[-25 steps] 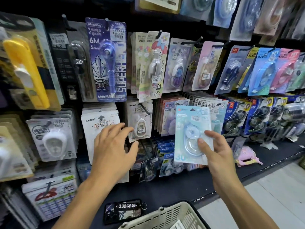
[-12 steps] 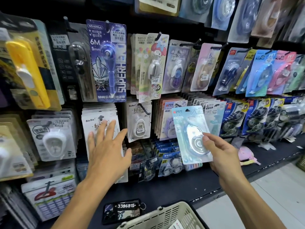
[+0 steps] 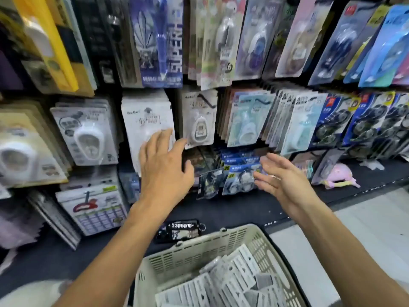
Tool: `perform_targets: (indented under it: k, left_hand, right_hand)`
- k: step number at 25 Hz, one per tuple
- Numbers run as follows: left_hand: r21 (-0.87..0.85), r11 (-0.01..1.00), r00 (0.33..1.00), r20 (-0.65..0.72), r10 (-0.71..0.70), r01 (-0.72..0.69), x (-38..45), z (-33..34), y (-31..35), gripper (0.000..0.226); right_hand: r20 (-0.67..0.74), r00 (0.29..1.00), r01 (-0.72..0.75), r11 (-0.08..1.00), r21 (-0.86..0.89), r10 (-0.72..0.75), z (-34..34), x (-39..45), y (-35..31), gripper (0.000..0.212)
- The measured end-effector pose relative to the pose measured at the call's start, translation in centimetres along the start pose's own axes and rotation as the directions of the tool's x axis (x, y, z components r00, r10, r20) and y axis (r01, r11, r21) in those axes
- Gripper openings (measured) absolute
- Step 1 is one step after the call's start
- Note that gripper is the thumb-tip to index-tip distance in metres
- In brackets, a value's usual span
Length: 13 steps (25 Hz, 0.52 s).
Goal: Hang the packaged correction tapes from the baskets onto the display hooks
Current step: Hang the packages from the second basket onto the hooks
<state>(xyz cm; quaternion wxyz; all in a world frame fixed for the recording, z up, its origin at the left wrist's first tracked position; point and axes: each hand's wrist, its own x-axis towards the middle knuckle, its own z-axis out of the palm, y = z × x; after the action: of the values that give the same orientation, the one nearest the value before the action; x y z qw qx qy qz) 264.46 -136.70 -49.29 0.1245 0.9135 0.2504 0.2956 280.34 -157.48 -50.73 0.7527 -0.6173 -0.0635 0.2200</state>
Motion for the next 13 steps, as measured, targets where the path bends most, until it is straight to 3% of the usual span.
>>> perform_targets:
  k: [2, 4, 5, 7, 9, 10, 11, 13]
  left_hand:
    - [-0.099, 0.995, 0.989, 0.144, 0.009, 0.005, -2.6, 2.7, 0.3, 0.044]
    - [-0.11, 0.994, 0.89, 0.456, 0.023, 0.03, -5.8, 6.3, -0.1, 0.041]
    - [-0.069, 0.997, 0.774, 0.632, 0.016, 0.036, -8.0, 8.2, -0.8, 0.042]
    - [0.024, 0.998, 0.478, 0.877, -0.051, 0.063, -12.9, 11.4, -3.6, 0.047]
    - [0.135, 0.987, 0.209, 0.966, -0.151, 0.088, -17.5, 13.4, -6.9, 0.052]
    - [0.191, 0.978, 0.111, 0.973, -0.2, 0.083, -19.4, 14.4, -8.3, 0.054]
    - [0.235, 0.968, 0.052, 0.969, -0.24, 0.086, -20.6, 15.1, -9.3, 0.055]
    - [0.271, 0.947, 0.075, 0.955, -0.287, 0.172, -21.4, 16.7, -10.4, 0.052]
  right_hand:
    - [0.028, 0.992, -0.116, 0.964, -0.239, 0.127, 1.1, -0.9, 4.6, 0.02]
    - [0.063, 0.965, -0.2, 0.866, -0.458, 0.256, 1.0, -1.9, 10.8, 0.014]
    - [0.055, 0.936, -0.262, 0.791, -0.552, 0.349, 0.3, -2.7, 14.6, 0.012]
    - [0.003, 0.832, -0.38, 0.574, -0.725, 0.555, -1.6, -4.6, 21.7, 0.014]
    - [-0.039, 0.744, -0.377, 0.372, -0.849, 0.667, -3.5, -6.6, 27.6, 0.036]
    - [-0.028, 0.736, -0.36, 0.355, -0.863, 0.677, -4.0, -7.3, 29.9, 0.048]
    - [-0.008, 0.749, -0.363, 0.401, -0.841, 0.662, -4.1, -7.7, 31.6, 0.054]
    - [0.004, 0.795, -0.374, 0.495, -0.784, 0.607, -3.7, -7.7, 34.1, 0.05]
